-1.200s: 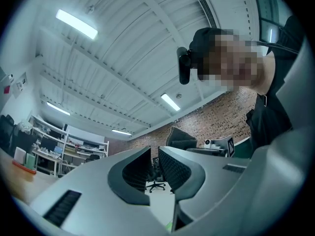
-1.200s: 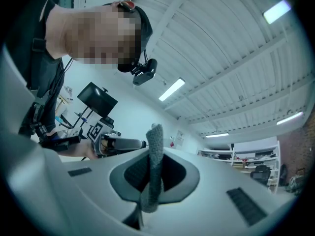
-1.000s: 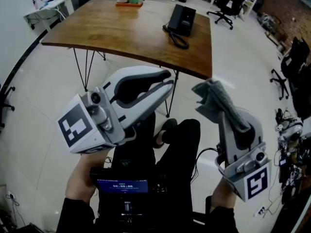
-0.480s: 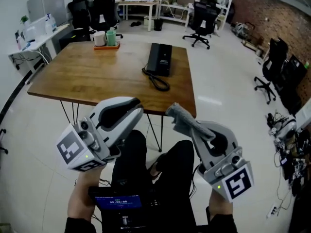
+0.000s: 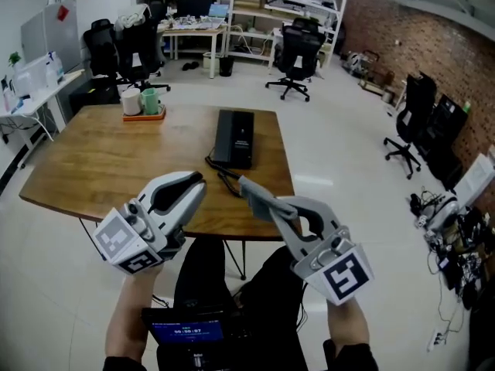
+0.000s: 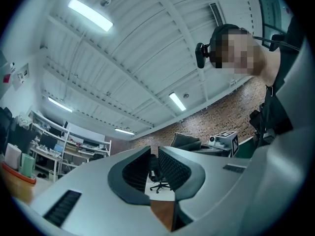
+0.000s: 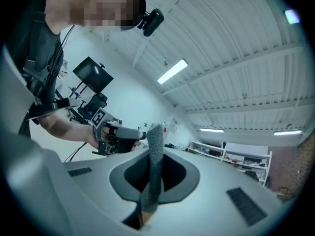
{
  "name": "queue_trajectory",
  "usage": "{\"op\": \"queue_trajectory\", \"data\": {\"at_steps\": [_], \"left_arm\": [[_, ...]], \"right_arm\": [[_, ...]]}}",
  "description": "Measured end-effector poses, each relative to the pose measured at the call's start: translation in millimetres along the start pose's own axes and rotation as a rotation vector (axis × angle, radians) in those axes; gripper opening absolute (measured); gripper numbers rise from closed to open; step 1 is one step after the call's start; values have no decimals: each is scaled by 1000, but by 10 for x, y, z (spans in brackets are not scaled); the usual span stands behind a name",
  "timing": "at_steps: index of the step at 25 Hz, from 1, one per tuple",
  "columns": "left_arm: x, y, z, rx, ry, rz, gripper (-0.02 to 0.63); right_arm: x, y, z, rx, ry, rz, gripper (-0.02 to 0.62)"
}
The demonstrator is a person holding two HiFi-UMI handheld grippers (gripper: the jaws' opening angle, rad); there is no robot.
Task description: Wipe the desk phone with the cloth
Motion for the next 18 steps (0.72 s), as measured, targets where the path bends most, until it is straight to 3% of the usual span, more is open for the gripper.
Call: {"op": "queue_trajectory", "data": {"at_steps": [5, 8, 13, 18], "left_arm": [[154, -437, 608, 18, 69, 21, 34], [284, -640, 904, 20, 109, 29, 34], [370, -666, 1126, -33, 134, 47, 34], [407, -620, 1246, -77, 176, 21, 34]], "right_arm": [[-701, -469, -254, 3, -7, 159, 25], [-1272, -774, -414, 40, 36, 219, 25], [-2229, -1374, -643, 138, 87, 365, 25], [-3122, -1735, -875, 190, 55, 481, 25]]}}
Point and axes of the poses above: the fingertips, and each gripper's own axes: x backward along the fingers, z to its left, y out of its top, the point moved 8 cm from there along x, backward along the fingers, and after that the axes turned 13 degrees about -y, right-handed, at the moved point
